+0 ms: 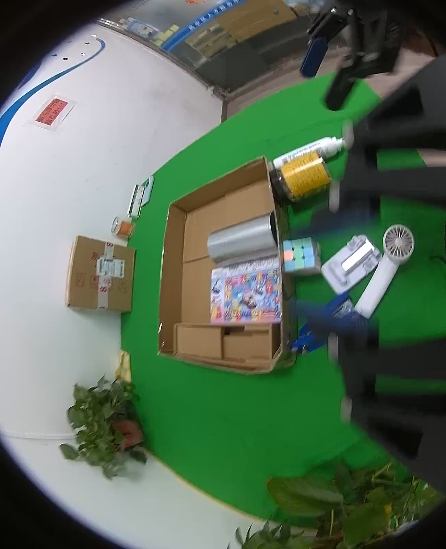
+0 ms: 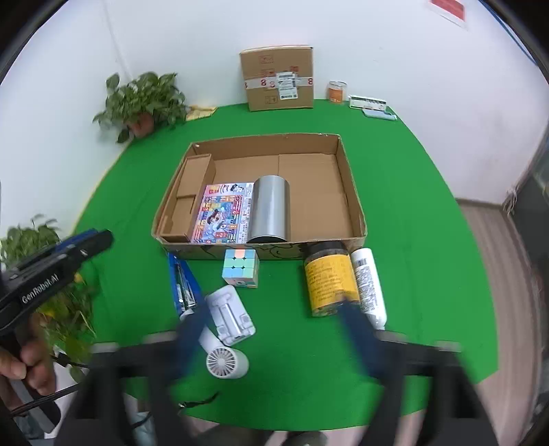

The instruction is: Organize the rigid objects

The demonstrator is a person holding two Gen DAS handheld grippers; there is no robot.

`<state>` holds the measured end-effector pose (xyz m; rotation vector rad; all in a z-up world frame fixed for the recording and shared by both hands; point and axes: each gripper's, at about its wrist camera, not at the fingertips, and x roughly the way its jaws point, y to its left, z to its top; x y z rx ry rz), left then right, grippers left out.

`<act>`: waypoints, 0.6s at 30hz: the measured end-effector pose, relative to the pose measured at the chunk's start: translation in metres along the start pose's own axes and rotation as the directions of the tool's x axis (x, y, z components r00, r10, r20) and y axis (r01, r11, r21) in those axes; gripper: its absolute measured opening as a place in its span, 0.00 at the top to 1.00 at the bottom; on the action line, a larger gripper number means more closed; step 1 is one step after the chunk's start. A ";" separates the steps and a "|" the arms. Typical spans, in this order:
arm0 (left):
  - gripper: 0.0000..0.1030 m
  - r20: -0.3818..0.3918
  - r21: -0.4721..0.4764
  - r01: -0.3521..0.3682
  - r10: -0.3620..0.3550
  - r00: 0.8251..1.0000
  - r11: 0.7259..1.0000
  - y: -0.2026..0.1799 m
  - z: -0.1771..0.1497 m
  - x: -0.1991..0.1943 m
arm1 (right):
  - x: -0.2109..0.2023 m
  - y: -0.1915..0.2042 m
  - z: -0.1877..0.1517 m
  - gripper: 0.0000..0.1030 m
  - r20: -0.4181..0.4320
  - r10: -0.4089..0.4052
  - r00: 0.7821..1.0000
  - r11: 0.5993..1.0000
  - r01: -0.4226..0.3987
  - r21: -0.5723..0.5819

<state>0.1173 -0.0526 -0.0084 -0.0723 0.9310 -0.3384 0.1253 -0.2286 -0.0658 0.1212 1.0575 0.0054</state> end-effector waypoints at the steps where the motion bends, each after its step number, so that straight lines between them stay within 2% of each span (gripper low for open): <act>1: 0.08 -0.001 -0.013 0.014 -0.014 1.000 1.000 0.002 0.000 0.001 | -0.002 -0.004 -0.003 0.01 0.018 0.007 1.000 1.000 -0.007 0.017; 2: 0.08 0.010 -0.025 0.022 -0.022 1.000 0.999 0.004 -0.001 0.000 | -0.002 -0.006 -0.006 0.01 0.022 0.010 1.000 1.000 -0.010 0.026; 4: 0.08 -0.016 -0.028 0.031 -0.031 0.999 0.999 0.006 -0.003 0.003 | 0.001 -0.012 -0.011 0.01 -0.002 0.023 1.000 0.999 -0.023 0.031; 6: 0.08 -0.087 -0.032 0.044 -0.046 0.995 0.999 0.007 -0.007 0.011 | 0.007 -0.017 -0.015 0.01 -0.024 0.031 0.999 0.999 -0.031 0.034; 10: 0.10 -0.153 -0.060 0.019 -0.028 0.988 0.998 0.015 -0.017 0.021 | 0.030 -0.029 -0.023 0.01 -0.058 0.018 0.998 0.999 -0.016 0.040; 12: 0.10 -0.168 -0.068 -0.013 0.002 0.986 0.998 0.018 -0.021 0.021 | 0.050 -0.037 -0.026 0.01 -0.078 0.019 0.997 0.999 -0.015 0.045; 15: 0.09 -0.171 -0.074 -0.108 0.094 0.981 0.991 0.025 -0.025 0.018 | 0.085 -0.054 -0.023 0.01 -0.107 0.026 0.994 0.998 -0.020 0.059; 18: 0.09 -0.185 -0.097 -0.172 0.152 0.971 0.980 0.031 -0.027 0.014 | 0.120 -0.069 -0.015 0.01 -0.109 -0.010 0.994 0.999 0.015 0.040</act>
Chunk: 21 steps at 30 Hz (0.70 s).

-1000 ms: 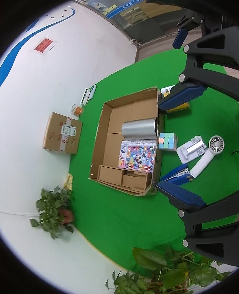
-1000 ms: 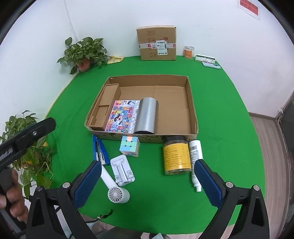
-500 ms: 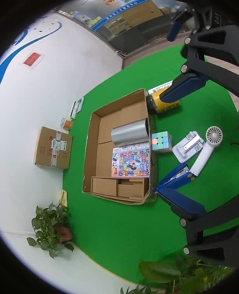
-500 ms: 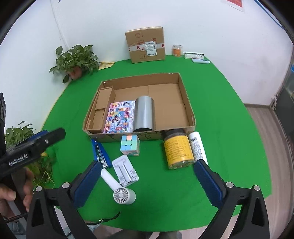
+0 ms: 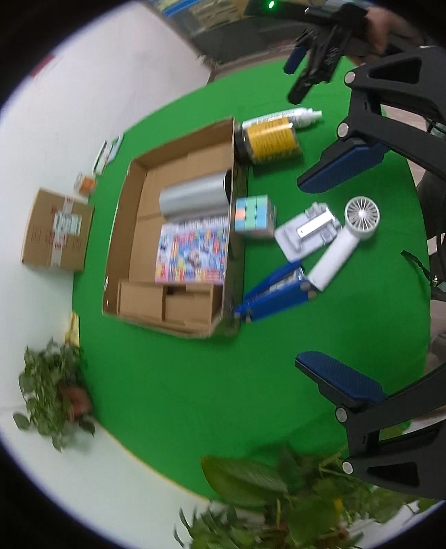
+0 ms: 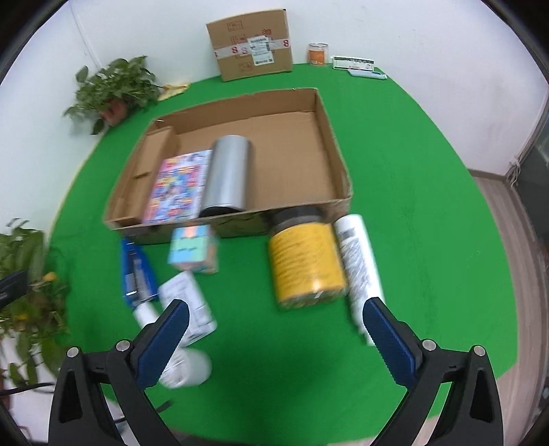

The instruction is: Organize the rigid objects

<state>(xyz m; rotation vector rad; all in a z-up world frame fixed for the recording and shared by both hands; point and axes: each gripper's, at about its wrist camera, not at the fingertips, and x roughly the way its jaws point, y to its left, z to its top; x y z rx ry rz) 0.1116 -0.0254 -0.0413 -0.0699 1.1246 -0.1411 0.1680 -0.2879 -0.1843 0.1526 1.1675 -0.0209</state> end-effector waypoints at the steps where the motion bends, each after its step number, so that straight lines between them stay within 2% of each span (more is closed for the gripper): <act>1: 0.09 0.000 -0.016 -0.014 0.014 1.000 1.000 0.002 0.000 -0.001 | 0.015 -0.005 0.006 0.01 -0.013 0.004 1.000 1.000 -0.004 -0.006; 4: 0.09 -0.004 -0.058 -0.030 0.030 1.000 0.998 0.000 0.001 -0.003 | 0.051 -0.017 0.019 0.06 -0.045 0.033 0.998 0.999 -0.034 -0.018; 5: 0.09 -0.007 -0.070 -0.030 0.029 1.000 0.997 -0.002 0.001 -0.002 | 0.061 -0.021 0.022 0.07 -0.020 -0.003 1.000 1.000 0.003 0.009; 7: 0.09 -0.017 -0.097 -0.052 0.051 0.999 0.994 -0.006 0.003 0.002 | 0.082 -0.031 0.027 0.10 -0.040 -0.024 0.999 1.000 0.024 0.018; 10: 0.09 -0.043 -0.116 -0.091 0.087 0.995 0.989 -0.018 0.007 0.014 | 0.105 -0.046 0.027 0.12 -0.074 0.021 0.997 0.999 -0.017 0.049; 12: 0.09 -0.061 -0.131 -0.091 0.083 0.995 0.987 -0.027 0.010 0.023 | 0.114 -0.049 0.026 0.21 -0.090 0.052 0.995 0.998 -0.049 0.041; 14: 0.09 -0.076 -0.147 -0.081 0.070 0.995 0.986 -0.036 0.012 0.031 | 0.122 -0.050 0.022 0.42 -0.109 0.064 0.992 0.998 -0.063 0.016; 16: 0.10 -0.100 -0.177 -0.063 0.046 0.994 0.982 -0.044 0.014 0.043 | 0.121 -0.046 0.017 0.43 -0.108 0.067 0.992 0.998 -0.069 -0.015; 19: 0.10 -0.128 -0.201 -0.034 0.009 0.992 0.979 -0.056 0.015 0.057 | 0.103 -0.030 0.003 0.43 -0.084 0.187 0.979 0.978 -0.193 -0.073; 21: 0.10 -0.140 -0.187 -0.018 -0.008 0.990 0.982 -0.066 0.018 0.067 | 0.096 -0.030 0.002 0.38 -0.061 0.252 0.966 0.964 -0.256 -0.078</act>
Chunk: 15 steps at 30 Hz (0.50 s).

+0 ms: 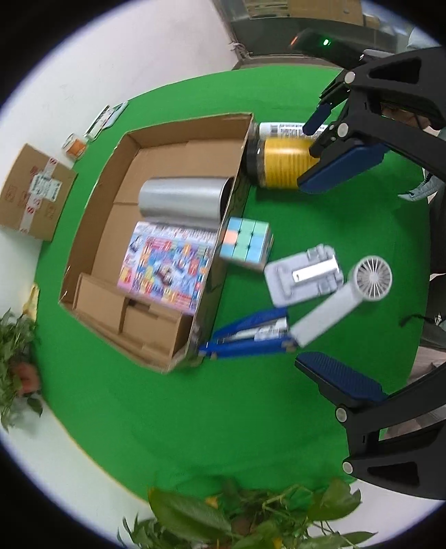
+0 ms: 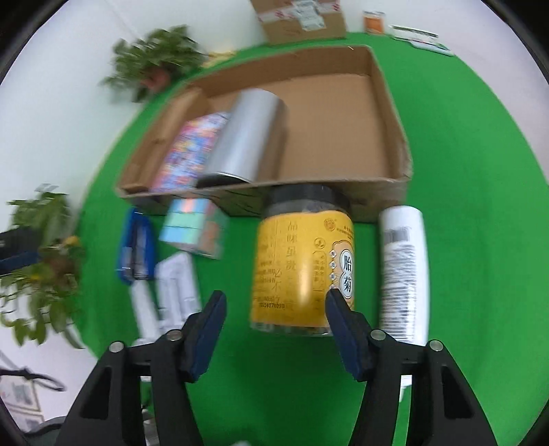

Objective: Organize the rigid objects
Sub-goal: 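Grasp the yellow-labelled jar with the right tool while the left tool clamps its side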

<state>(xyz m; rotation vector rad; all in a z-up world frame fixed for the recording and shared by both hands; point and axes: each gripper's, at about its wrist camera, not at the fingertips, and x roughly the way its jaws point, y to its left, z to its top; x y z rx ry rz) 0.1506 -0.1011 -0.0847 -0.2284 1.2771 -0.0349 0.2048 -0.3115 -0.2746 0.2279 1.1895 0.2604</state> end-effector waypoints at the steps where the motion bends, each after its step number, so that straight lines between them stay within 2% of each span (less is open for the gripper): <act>1: 0.10 -0.005 0.007 0.008 -0.008 1.000 1.000 -0.004 0.001 0.003 | -0.002 -0.002 0.001 0.30 0.012 0.003 1.000 1.000 -0.003 0.008; 2: 0.10 -0.021 0.015 0.029 -0.029 0.999 0.999 -0.008 0.003 0.009 | -0.003 -0.005 0.002 0.24 0.019 0.002 1.000 1.000 -0.002 0.023; 5: 0.10 -0.081 0.004 0.127 -0.126 0.989 0.992 -0.019 0.012 0.032 | 0.004 -0.020 0.008 0.24 0.000 0.040 0.999 0.994 -0.040 0.097; 8: 0.10 -0.148 0.004 0.226 -0.223 0.964 0.974 -0.032 0.019 0.063 | 0.015 -0.028 0.017 0.24 -0.029 0.080 0.996 0.990 -0.077 0.115; 11: 0.10 -0.252 0.014 0.339 -0.325 0.912 0.941 -0.051 0.026 0.102 | 0.032 -0.037 0.026 0.21 -0.083 0.156 0.984 0.980 -0.144 0.137; 15: 0.10 -0.349 -0.018 0.456 -0.433 0.831 0.890 -0.070 0.032 0.152 | 0.053 -0.033 0.028 0.23 -0.171 0.177 0.969 0.979 -0.155 0.135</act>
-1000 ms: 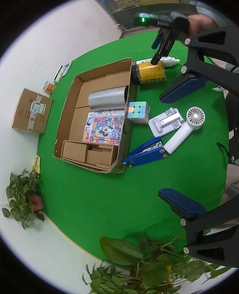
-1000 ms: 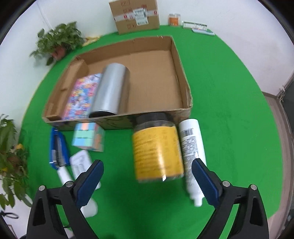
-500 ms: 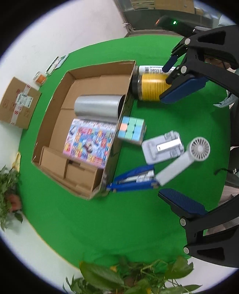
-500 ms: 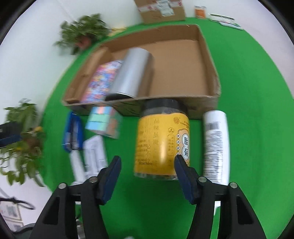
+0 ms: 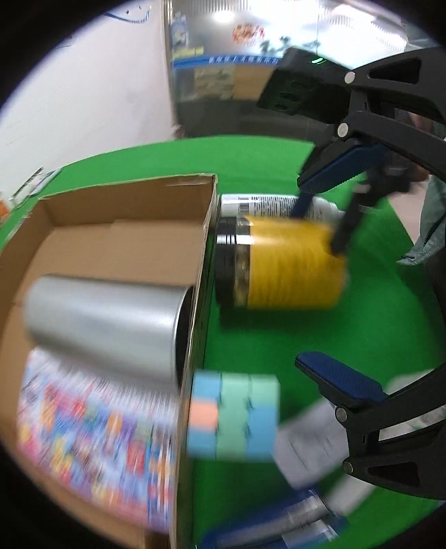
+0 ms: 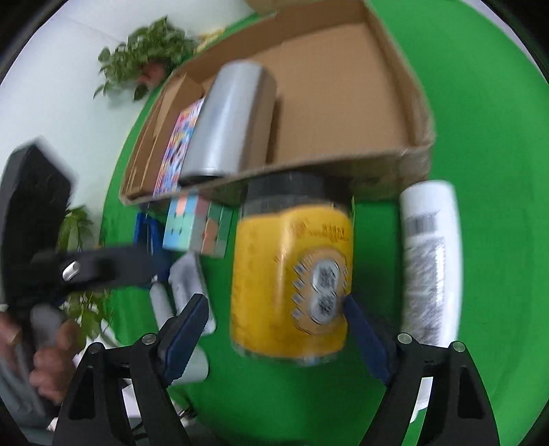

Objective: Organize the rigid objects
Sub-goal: 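Grasp the yellow-labelled jar with the right tool while the left tool clamps its side, then lift the yellow jar with both tools over the box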

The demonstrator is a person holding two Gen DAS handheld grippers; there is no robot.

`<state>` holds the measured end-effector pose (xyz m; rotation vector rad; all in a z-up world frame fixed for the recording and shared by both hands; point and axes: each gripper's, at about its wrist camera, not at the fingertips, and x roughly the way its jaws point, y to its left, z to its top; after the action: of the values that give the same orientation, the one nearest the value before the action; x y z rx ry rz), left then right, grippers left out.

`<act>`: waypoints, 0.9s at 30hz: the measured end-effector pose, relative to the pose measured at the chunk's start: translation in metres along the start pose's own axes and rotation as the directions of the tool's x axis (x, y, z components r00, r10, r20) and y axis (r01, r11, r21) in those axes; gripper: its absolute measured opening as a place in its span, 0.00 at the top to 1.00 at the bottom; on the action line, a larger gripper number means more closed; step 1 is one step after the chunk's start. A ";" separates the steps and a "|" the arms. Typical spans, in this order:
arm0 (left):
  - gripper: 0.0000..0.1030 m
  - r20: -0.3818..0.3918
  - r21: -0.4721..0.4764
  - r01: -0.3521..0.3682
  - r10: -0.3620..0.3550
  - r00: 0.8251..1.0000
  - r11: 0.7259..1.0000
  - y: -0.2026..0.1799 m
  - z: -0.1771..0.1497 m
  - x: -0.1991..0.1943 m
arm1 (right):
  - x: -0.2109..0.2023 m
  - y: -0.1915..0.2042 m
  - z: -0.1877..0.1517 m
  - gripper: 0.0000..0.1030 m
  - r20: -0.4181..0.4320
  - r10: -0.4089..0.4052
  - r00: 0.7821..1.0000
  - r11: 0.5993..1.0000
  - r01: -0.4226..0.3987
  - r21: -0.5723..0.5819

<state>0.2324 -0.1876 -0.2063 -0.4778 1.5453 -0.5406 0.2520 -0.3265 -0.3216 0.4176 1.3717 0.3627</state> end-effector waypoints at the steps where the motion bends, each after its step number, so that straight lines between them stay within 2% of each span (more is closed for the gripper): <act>1: 0.10 -0.020 -0.008 0.007 -0.008 1.000 1.000 0.003 0.003 0.009 | -0.001 0.006 -0.003 0.23 -0.002 0.021 1.000 1.000 -0.021 -0.008; 3: 0.13 -0.063 -0.021 0.024 -0.025 0.998 0.999 0.010 0.008 0.025 | -0.006 0.017 -0.010 0.25 0.014 0.032 0.999 0.999 -0.031 -0.028; 6: 0.13 -0.092 -0.038 0.050 -0.053 0.994 0.998 0.019 0.011 0.035 | -0.004 0.017 -0.012 0.24 0.022 -0.054 0.998 0.998 0.054 0.027; 8: 0.15 -0.109 -0.037 0.056 -0.060 0.992 0.998 0.022 0.014 0.040 | 0.008 0.014 -0.007 0.22 -0.007 -0.118 0.993 0.991 0.118 0.062; 13: 0.20 -0.151 -0.040 0.112 -0.117 0.982 0.993 0.024 0.021 0.047 | 0.041 0.016 0.015 0.22 -0.075 -0.067 0.995 0.990 0.075 0.117; 18: 0.23 -0.166 -0.025 0.121 -0.123 0.978 0.992 0.019 0.018 0.052 | 0.054 0.025 0.023 0.22 -0.092 -0.091 0.992 0.989 0.101 0.112; 22: 0.23 -0.191 0.051 0.129 -0.117 0.975 0.990 0.007 -0.004 0.043 | 0.044 0.040 0.000 0.22 -0.128 -0.101 0.987 0.988 0.114 0.101; 24: 0.23 -0.192 0.045 0.130 -0.119 0.974 0.991 0.002 -0.017 0.036 | 0.033 0.048 -0.013 0.22 -0.131 -0.088 0.988 0.991 0.100 0.092; 27: 0.23 -0.155 0.074 0.108 -0.095 0.983 0.991 -0.015 -0.027 0.019 | 0.017 0.062 -0.023 0.22 -0.117 -0.072 0.990 0.993 0.082 0.083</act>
<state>0.2046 -0.2094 -0.2116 -0.4629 1.6423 -0.7305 0.2321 -0.2628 -0.3089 0.4202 1.5150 0.2661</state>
